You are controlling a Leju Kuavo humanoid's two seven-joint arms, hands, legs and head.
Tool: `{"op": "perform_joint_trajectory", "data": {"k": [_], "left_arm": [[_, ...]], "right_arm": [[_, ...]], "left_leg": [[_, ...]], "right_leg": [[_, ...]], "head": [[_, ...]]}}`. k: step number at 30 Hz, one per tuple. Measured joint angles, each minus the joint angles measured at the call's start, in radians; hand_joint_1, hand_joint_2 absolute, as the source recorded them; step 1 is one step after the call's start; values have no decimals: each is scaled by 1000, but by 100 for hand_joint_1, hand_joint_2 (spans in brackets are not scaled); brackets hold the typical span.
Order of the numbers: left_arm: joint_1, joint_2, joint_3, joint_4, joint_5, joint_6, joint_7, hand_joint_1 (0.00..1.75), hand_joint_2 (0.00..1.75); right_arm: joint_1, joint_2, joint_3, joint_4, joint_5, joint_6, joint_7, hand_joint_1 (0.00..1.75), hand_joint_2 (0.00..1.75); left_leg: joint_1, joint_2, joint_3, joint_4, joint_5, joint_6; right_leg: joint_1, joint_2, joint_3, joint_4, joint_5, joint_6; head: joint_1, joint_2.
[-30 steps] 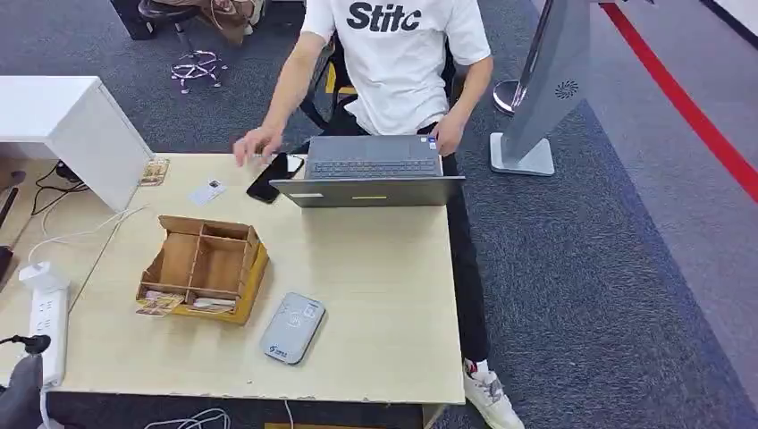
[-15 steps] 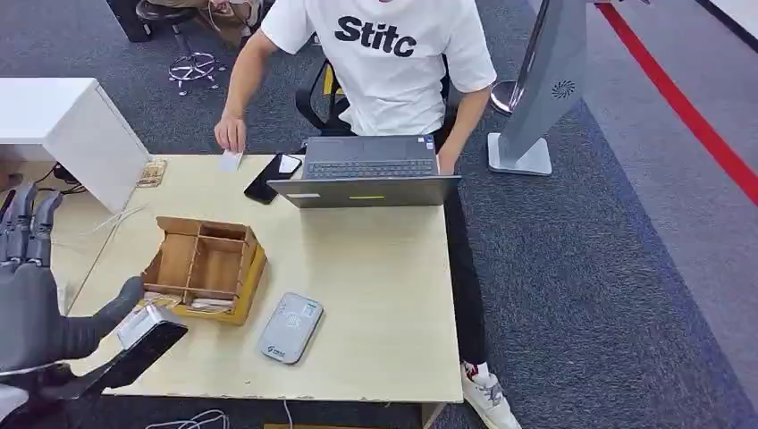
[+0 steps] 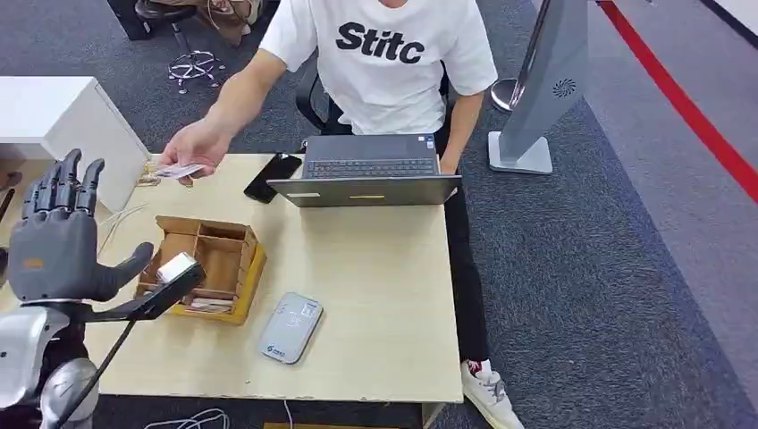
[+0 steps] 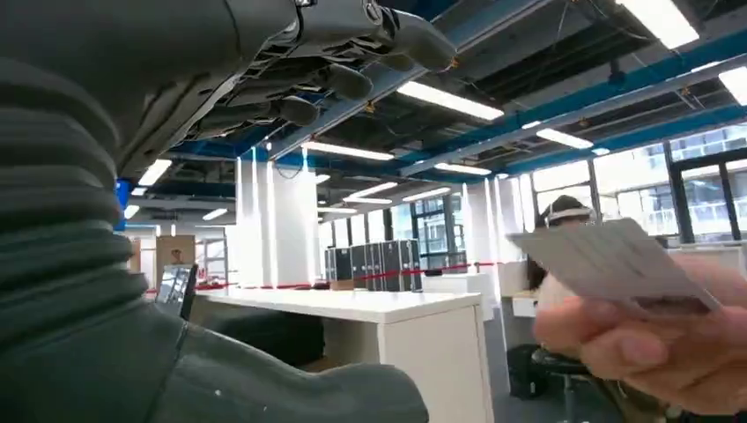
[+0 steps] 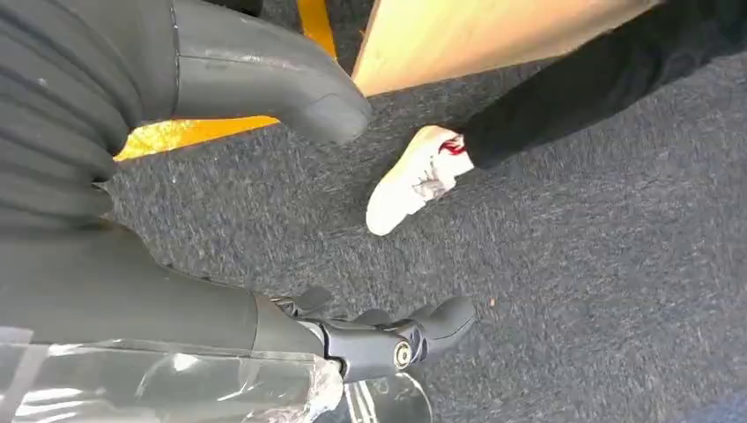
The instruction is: Pass the card to the sensor for recognition and then transmit it.
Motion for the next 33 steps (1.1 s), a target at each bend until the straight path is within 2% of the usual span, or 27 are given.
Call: {"op": "perform_joint_trajectory", "data": {"k": [4,7,8,9,18,33], "left_arm": [[-24,0,-12,29,-26,-11,8,0,175],[-35,5,-23,53,-33,4,7,0,175],[-41,7,-24,59,-33,12,4,24,175],[-47,9,-25,65,-33,21,3,175,175],[-49,29,-25,84,-12,72,-18,175,175],[-46,34,-24,86,-5,98,-25,175,175]], "right_arm": [[-7,0,0,3,7,13,0,0,175],[-7,0,0,1,5,8,13,0,175],[-7,0,1,1,3,5,15,0,175],[-7,0,2,0,-2,-1,18,0,175],[-4,0,11,-16,5,-24,27,0,175],[8,0,31,-40,8,-27,28,0,175]], "left_leg": [[0,0,0,0,0,0],[0,0,-1,0,0,0],[0,0,-2,0,0,0],[0,0,-2,0,0,0],[0,1,-2,0,0,0],[0,0,-2,0,0,0]], "right_leg": [[0,1,-1,0,0,0],[0,0,-1,0,0,0],[0,0,-2,0,0,0],[0,0,-2,0,0,0],[0,1,-2,0,0,0],[0,0,-2,0,0,0]], "head": [[0,0],[0,0],[0,0],[0,0],[0,0],[0,0]]}}
